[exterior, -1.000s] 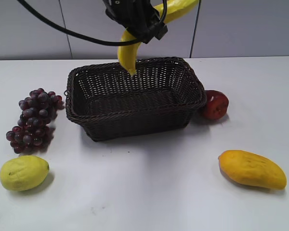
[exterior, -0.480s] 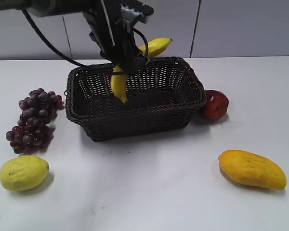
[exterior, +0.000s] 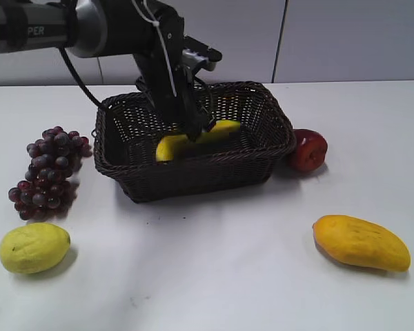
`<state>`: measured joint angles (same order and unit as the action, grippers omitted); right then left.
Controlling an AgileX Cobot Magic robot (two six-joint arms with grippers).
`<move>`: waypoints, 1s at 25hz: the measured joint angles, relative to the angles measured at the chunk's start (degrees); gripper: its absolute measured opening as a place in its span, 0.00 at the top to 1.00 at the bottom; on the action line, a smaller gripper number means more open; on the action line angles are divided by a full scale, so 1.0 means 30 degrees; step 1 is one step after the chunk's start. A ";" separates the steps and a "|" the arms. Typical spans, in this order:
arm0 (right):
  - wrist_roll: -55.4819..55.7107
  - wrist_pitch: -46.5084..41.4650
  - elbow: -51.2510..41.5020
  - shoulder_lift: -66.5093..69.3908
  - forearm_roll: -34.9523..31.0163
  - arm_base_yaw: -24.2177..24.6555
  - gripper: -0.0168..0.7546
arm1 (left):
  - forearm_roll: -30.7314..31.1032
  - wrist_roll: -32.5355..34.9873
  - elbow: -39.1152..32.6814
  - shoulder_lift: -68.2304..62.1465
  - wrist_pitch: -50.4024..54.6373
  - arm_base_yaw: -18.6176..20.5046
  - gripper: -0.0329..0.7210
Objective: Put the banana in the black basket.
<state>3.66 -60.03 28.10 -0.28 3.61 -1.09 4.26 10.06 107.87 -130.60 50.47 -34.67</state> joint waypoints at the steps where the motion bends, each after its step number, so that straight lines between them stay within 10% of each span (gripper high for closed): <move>1: 0.0000 0.0000 0.0000 0.0000 0.0000 0.0000 0.21 | 0.0017 0.0000 0.0000 0.0080 0.0102 0.0000 0.25; 14: 0.0000 0.0000 0.0000 0.0000 0.0000 0.0000 0.21 | 0.0286 0.0000 0.0000 0.5047 0.5084 0.0707 0.14; 25: 0.0000 0.0000 0.0000 0.0000 0.0000 0.0000 0.21 | 0.0375 -0.0690 -0.1019 1.0503 0.6350 0.5519 0.14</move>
<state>3.66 -60.03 28.10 -0.28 3.61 -1.09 5.39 7.99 104.81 -99.10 69.52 -18.11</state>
